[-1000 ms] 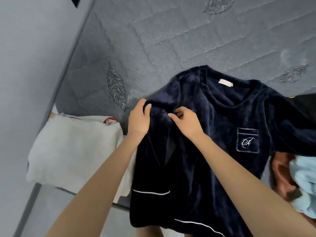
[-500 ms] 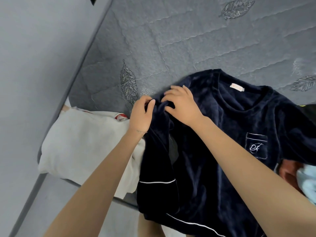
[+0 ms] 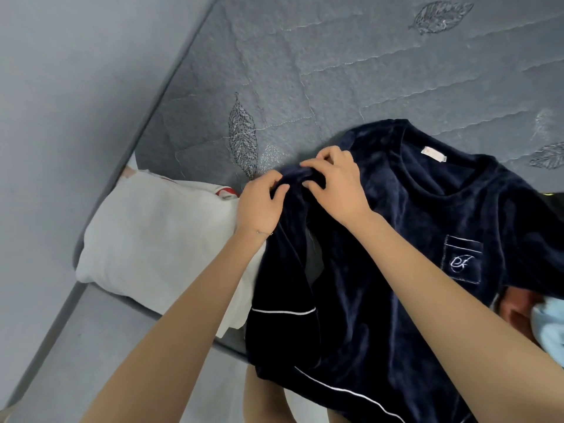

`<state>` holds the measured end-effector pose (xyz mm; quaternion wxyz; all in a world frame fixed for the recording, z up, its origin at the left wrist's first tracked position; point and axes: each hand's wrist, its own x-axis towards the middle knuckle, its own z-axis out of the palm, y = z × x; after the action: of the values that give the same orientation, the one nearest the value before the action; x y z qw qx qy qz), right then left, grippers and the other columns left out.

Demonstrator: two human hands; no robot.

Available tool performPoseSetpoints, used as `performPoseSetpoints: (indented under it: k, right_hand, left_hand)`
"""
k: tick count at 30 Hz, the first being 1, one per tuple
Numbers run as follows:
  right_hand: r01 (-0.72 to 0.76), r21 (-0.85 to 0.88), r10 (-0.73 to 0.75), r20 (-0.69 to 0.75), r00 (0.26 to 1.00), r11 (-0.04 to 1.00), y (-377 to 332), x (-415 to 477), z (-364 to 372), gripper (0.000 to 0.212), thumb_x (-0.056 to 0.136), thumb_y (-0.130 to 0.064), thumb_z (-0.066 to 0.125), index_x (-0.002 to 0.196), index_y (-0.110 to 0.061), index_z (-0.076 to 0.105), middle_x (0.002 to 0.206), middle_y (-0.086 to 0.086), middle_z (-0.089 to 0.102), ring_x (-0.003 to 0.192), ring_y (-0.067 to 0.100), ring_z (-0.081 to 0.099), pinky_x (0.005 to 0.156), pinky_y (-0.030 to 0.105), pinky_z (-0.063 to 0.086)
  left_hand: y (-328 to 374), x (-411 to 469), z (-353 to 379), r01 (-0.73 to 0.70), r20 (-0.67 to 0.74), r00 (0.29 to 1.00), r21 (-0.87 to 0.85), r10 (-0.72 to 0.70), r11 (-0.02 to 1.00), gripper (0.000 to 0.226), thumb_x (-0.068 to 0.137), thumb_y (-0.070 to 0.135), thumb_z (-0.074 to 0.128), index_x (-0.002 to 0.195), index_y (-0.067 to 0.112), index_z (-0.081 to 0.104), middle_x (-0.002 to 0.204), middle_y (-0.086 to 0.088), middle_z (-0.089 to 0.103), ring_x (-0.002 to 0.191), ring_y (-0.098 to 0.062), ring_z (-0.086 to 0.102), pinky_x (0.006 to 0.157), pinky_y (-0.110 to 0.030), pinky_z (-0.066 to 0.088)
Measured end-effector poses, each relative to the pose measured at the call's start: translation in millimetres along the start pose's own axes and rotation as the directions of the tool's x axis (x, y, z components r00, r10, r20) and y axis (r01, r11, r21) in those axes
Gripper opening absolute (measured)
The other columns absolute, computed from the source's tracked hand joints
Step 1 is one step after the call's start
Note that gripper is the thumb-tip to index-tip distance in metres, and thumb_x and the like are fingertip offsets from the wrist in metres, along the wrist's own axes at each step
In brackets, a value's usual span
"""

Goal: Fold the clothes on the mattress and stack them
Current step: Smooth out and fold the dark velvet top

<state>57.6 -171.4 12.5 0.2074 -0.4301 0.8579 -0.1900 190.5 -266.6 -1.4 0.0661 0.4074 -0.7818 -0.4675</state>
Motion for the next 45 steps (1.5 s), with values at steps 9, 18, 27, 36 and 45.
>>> performPoseSetpoints:
  k: [9, 18, 27, 36, 45]
  right_hand:
    - [0.249, -0.056, -0.241, 0.122, 0.963, 0.967, -30.1, 6.0, -5.1, 0.062, 0.084, -0.035, 0.073, 0.139, -0.021, 0.050, 0.132, -0.001, 0.057, 0.126, 0.023, 0.048, 0.107, 0.035, 0.026]
    - [0.019, -0.018, -0.018, 0.019, 1.000, 1.000, -32.1, 8.4, 1.0, 0.025, 0.083, -0.033, 0.072, 0.074, -0.017, 0.056, 0.078, -0.002, 0.055, 0.086, 0.024, 0.055, 0.077, 0.035, 0.034]
    - [0.042, -0.068, -0.038, 0.062, 0.997, 0.997, -28.8, 6.6, -7.1, 0.032, 0.084, -0.039, 0.073, 0.111, -0.022, 0.066, 0.108, -0.004, 0.059, 0.115, 0.021, 0.048, 0.097, 0.034, 0.025]
    - [0.375, 0.055, -0.368, 0.370, 0.853, 0.925, -72.7, 13.4, -11.5, 0.034, 0.083, -0.037, 0.075, 0.113, -0.022, 0.068, 0.106, -0.007, 0.064, 0.108, 0.015, 0.054, 0.103, 0.033, 0.031]
    - [0.028, 0.219, -0.074, 0.203, 0.976, 0.975, -74.8, 14.7, 2.2, 0.026, 0.083, -0.030, 0.076, 0.074, -0.009, 0.062, 0.074, 0.000, 0.065, 0.075, 0.022, 0.058, 0.079, 0.042, 0.050]
  left_hand:
    - [7.9, 13.6, -32.0, 0.060, 0.083, 0.995, -0.181, -0.046, 0.982, 0.011, 0.096, 0.006, 0.050, 0.093, 0.000, 0.058, 0.082, -0.003, 0.054, 0.079, -0.016, 0.049, 0.080, -0.034, 0.040]
    - [-6.4, -29.3, -11.5, 0.254, 0.018, 0.967, -0.022, -0.254, 0.967, 0.045, 0.080, 0.041, 0.074, 0.063, 0.018, 0.040, 0.061, 0.003, 0.048, 0.061, -0.018, 0.047, 0.058, -0.029, 0.036]
    - [-2.0, -38.6, -24.4, 0.288, 0.092, 0.956, -0.147, -0.277, 0.946, 0.034, 0.096, 0.010, 0.051, 0.067, 0.020, 0.036, 0.064, 0.006, 0.040, 0.071, -0.018, 0.041, 0.062, -0.028, 0.026]
    - [-9.3, -31.5, -79.8, 0.249, 0.300, 0.936, -0.204, -0.182, 0.947, 0.018, 0.100, 0.012, 0.047, 0.082, 0.010, 0.050, 0.080, -0.004, 0.049, 0.076, -0.014, 0.046, 0.074, -0.030, 0.036]
    - [-30.8, -62.8, -83.8, 0.271, 0.395, 0.846, 0.260, -0.358, 0.927, 0.013, 0.081, 0.006, 0.059, 0.070, 0.001, 0.058, 0.071, -0.017, 0.057, 0.068, -0.024, 0.051, 0.058, -0.030, 0.040]
